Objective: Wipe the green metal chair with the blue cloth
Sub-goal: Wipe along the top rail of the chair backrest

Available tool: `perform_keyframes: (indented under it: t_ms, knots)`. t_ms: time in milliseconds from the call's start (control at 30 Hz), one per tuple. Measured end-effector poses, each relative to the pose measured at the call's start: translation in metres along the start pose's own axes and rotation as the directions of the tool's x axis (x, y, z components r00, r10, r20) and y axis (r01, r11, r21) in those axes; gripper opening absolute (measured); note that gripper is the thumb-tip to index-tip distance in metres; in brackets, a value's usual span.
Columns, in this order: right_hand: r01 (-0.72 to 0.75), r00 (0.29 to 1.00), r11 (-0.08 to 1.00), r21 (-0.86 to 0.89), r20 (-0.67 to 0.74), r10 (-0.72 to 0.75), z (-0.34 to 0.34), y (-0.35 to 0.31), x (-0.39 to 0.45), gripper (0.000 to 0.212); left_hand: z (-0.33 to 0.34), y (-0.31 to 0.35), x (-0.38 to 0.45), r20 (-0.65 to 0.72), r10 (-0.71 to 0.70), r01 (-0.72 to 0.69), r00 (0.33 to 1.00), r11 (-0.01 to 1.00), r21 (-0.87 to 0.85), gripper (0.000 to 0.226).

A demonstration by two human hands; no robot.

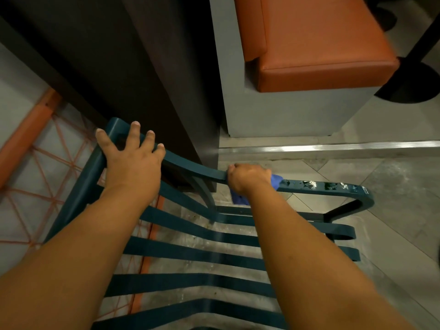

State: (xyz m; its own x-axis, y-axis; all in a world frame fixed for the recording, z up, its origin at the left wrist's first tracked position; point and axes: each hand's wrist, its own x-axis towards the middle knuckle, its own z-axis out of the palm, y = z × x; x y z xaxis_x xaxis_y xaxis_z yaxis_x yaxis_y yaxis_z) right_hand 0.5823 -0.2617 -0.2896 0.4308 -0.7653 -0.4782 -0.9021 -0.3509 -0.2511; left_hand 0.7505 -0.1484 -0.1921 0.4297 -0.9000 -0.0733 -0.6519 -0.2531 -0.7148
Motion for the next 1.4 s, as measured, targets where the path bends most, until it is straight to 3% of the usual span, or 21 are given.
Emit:
perform_keyframes:
  t_ms: [100, 200, 300, 367, 433, 533, 633, 767, 833, 933, 1000, 1167, 1200, 1300, 1400]
  knots:
    - [0.169, 0.979, 0.979, 0.114, -0.131, -0.154, 0.01, -0.024, -0.001, 0.025, 0.0, 0.001, 0.002, 0.009, -0.005, 0.005, 1.0, 1.0, -0.001, 0.074]
    - [0.249, 0.936, 0.956, 0.152, -0.291, -0.197, 0.028, -0.015, -0.006, 0.038, 0.0, 0.003, 0.001, 0.007, -0.023, 0.022, 1.0, 0.999, 0.034, 0.075]
    - [0.076, 0.973, 0.997, -0.015, -0.218, -0.078, 0.03, 0.009, -0.002, 0.033, 0.004, 0.02, -0.006, -0.007, -0.026, 0.026, 1.0, 1.0, -0.004, 0.075]
    - [-0.006, 0.986, 0.995, -0.1, -0.167, -0.011, 0.032, 0.006, 0.0, 0.044, 0.005, 0.042, -0.012, -0.001, 0.03, -0.03, 1.0, 0.992, -0.124, 0.077]
    - [0.093, 0.961, 0.995, -0.024, -0.26, -0.096, 0.04, -0.001, -0.002, 0.043, 0.006, 0.068, -0.017, -0.012, 0.132, -0.131, 0.991, 0.954, -0.27, 0.081]
    - [0.357, 0.855, 0.929, 0.092, -0.433, -0.286, 0.059, 0.02, -0.015, 0.052, 0.003, 0.101, -0.02, -0.026, 0.276, -0.266, 0.961, 0.892, -0.365, 0.084]
    - [0.395, 0.853, 0.916, 0.066, -0.397, -0.339, 0.057, 0.05, -0.017, 0.067, -0.001, 0.117, -0.016, 0.066, 0.332, -0.268, 0.941, 0.85, -0.453, 0.091]
    - [0.188, 0.943, 0.98, 0.062, -0.29, -0.162, 0.039, 0.032, 0.004, 0.079, -0.006, 0.126, -0.013, 0.135, 0.329, -0.218, 0.935, 0.83, -0.514, 0.093]
    - [0.14, 0.944, 0.988, 0.072, -0.31, -0.111, 0.046, 0.02, 0.001, 0.084, -0.006, 0.128, -0.013, 0.148, 0.327, -0.21, 0.933, 0.831, -0.516, 0.094]
    - [0.294, 0.879, 0.954, 0.067, -0.412, -0.241, 0.067, 0.033, -0.022, 0.078, -0.005, 0.128, -0.013, 0.173, 0.337, -0.212, 0.925, 0.838, -0.502, 0.098]
    - [0.319, 0.866, 0.947, 0.032, -0.416, -0.278, 0.066, 0.056, -0.031, 0.073, -0.006, 0.128, -0.011, 0.181, 0.344, -0.218, 0.921, 0.843, -0.491, 0.1]
    - [0.056, 0.943, 0.998, 0.015, -0.329, -0.048, 0.033, 0.06, -0.01, 0.036, -0.007, 0.133, -0.01, 0.182, 0.347, -0.229, 0.92, 0.853, -0.469, 0.102]
    - [0.038, 0.949, 0.999, 0.016, -0.315, -0.031, 0.031, 0.051, -0.009, 0.036, -0.007, 0.134, -0.01, 0.181, 0.34, -0.224, 0.923, 0.856, -0.466, 0.101]
    - [0.154, 0.926, 0.987, 0.045, -0.355, -0.129, 0.05, 0.036, -0.021, 0.064, -0.007, 0.137, -0.011, 0.185, 0.332, -0.214, 0.925, 0.858, -0.467, 0.101]
    - [0.289, 0.88, 0.957, 0.037, -0.402, -0.251, 0.061, 0.062, -0.04, 0.069, -0.007, 0.137, -0.011, 0.173, 0.339, -0.224, 0.925, 0.852, -0.474, 0.102]
